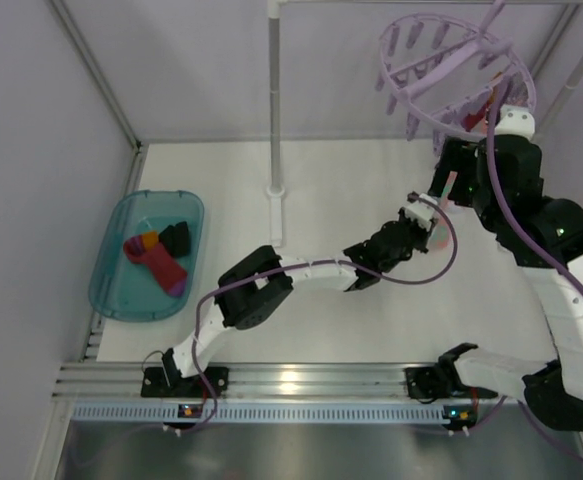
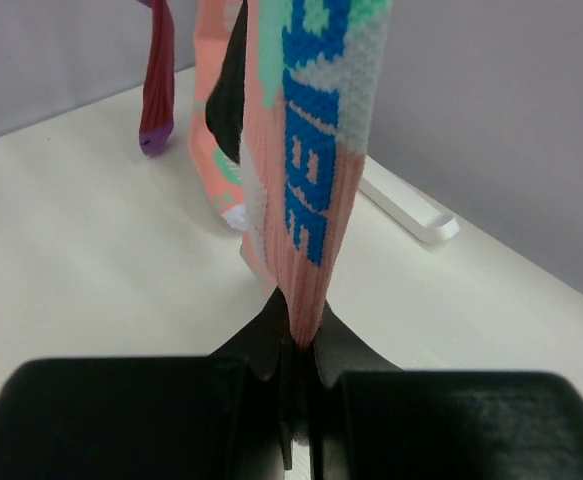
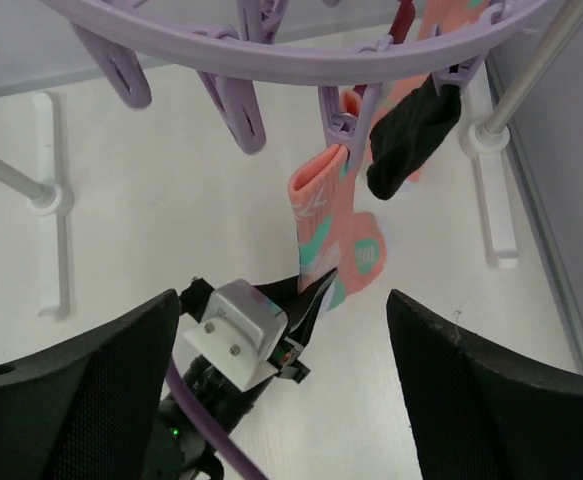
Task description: Remove the socks clipped to the hanger
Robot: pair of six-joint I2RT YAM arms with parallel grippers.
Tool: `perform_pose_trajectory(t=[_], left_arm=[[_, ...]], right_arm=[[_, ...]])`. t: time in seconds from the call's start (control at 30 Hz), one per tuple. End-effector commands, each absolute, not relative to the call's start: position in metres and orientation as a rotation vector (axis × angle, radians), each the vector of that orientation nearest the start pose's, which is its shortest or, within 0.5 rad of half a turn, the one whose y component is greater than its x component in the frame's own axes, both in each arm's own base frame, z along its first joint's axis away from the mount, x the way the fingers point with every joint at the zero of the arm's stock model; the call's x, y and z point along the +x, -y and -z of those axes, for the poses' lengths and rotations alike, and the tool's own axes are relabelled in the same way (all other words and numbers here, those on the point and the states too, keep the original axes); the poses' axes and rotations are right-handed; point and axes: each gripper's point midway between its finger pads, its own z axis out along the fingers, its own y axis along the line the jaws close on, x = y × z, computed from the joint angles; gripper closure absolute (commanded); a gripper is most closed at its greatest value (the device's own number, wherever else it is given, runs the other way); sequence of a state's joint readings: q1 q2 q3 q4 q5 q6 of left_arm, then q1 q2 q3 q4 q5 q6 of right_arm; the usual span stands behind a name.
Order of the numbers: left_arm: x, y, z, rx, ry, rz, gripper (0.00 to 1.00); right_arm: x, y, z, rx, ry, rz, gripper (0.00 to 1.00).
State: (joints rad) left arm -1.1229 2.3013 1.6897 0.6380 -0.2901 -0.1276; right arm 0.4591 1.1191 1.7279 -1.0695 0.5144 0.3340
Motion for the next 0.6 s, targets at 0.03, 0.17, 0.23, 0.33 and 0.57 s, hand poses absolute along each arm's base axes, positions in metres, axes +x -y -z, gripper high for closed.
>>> perform_pose_trajectory(t=[0.03,0.17,0.23,0.33,0.57], left_arm=[[0.324,0.576,-0.237,0.481,-1.425,0.773,1.00],[0.319,0.574,-0.238,0.486,-1.419,0.718,1.00],[0.318,0.570,-0.241,0.468,-1.417,0.671,1.00],[0.317,0.562,-0.239,0.440,-1.423,0.567,1.00],[0.308,0.539,-0.239,0.316,-1.449,0.285,1.00]], right_arm=[[0.283,-0.048,-0.401,0.279,-1.918,0.008,0.23],[0.300,-0.040,-0.399,0.344,-1.878,0.090,0.32],[0.304,-0.034,-0.402,0.367,-1.859,0.131,0.34],[0.307,-0.029,-0.404,0.393,-1.849,0.178,0.42],[0.304,-0.015,-0.404,0.439,-1.796,0.241,0.45]])
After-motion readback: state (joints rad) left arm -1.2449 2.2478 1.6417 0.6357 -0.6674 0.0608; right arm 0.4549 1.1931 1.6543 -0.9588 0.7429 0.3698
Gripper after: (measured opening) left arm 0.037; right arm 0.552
